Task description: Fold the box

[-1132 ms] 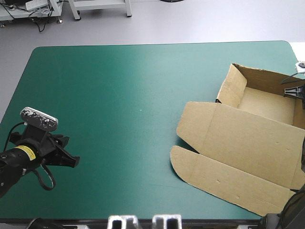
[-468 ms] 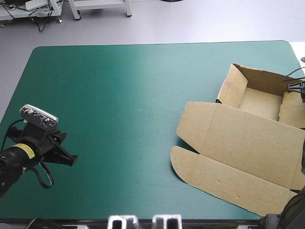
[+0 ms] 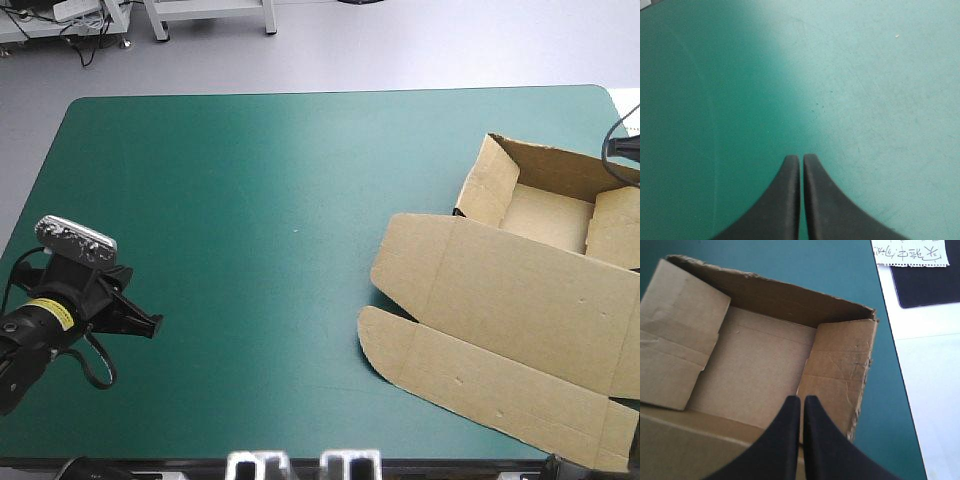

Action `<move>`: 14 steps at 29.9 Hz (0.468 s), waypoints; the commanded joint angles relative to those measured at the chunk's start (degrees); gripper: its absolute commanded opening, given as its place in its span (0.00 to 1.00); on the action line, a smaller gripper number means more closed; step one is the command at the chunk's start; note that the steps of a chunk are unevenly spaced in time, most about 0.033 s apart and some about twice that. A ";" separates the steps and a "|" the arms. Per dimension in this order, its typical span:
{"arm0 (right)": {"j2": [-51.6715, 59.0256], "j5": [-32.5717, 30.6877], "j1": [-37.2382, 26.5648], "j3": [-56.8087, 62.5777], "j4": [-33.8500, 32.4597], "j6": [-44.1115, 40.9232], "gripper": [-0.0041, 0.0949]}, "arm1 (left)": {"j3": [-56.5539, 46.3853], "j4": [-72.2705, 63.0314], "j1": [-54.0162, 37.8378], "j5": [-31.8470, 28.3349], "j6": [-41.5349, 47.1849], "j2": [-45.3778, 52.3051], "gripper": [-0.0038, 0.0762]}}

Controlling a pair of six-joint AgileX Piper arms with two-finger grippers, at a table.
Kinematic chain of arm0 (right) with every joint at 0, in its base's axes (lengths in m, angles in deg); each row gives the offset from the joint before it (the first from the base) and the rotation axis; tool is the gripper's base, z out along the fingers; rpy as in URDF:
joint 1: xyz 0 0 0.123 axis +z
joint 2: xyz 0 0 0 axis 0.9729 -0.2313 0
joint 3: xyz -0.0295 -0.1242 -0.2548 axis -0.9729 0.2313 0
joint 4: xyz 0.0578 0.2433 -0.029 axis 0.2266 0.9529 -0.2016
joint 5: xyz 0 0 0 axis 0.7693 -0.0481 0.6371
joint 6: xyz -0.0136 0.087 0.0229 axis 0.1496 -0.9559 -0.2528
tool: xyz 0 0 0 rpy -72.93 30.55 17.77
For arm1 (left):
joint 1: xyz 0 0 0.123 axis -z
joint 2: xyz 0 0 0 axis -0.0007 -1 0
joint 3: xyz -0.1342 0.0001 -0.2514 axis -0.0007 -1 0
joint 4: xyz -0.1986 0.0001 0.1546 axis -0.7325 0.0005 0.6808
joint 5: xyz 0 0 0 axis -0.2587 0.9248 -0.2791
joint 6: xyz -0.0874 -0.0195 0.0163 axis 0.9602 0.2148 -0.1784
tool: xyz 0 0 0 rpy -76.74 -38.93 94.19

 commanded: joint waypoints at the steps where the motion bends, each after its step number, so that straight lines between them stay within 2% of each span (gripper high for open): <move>1: 9.18 0.27 -0.21 4.86 1.05 1.28 0.04 | -2.90 0.12 0.41 -4.09 1.70 1.65 0.03; 6: 20.56 4.40 0.53 18.74 4.81 1.84 0.04 | -11.13 -3.21 0.41 -7.08 1.84 5.92 0.03; 10: 29.23 8.49 4.81 31.54 5.06 2.28 0.04 | -16.81 -6.08 0.41 -9.73 1.84 10.72 0.03; 14: 36.76 11.11 8.85 42.25 5.17 2.28 0.04 | -19.90 -8.83 0.41 -9.47 1.84 14.61 0.03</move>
